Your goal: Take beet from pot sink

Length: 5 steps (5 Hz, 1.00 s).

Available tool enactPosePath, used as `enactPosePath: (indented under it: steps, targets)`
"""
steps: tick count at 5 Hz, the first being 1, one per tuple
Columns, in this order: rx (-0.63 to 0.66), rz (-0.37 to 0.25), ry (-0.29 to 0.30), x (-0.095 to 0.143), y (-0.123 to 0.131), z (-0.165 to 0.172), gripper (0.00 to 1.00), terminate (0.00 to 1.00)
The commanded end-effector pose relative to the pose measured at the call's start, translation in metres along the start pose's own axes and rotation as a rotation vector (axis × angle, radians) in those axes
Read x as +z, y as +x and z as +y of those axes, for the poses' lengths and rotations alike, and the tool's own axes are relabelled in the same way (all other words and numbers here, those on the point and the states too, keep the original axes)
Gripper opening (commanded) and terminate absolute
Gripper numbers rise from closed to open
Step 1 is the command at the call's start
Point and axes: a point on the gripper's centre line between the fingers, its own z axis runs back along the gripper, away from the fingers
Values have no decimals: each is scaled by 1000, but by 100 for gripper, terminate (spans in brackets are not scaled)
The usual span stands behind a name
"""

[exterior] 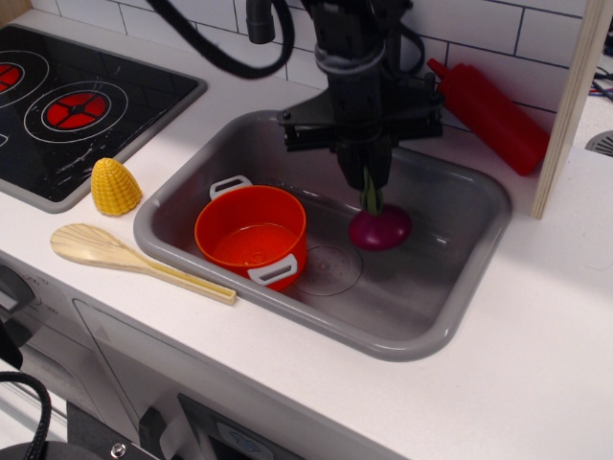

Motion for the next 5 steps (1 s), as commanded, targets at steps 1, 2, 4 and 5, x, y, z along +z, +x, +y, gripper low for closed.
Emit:
enactPosePath:
  steps: [1,2,4,5]
  targets:
    - [-67,-25,-14,-2,-16,-13,0,0]
    - [-82,-5,-13,-2,-18,-14,100,0]
    - [-41,-19,-31,18,-12,-9,100,0]
    - [-27,-29,-61,39,-8,-4,100,0]
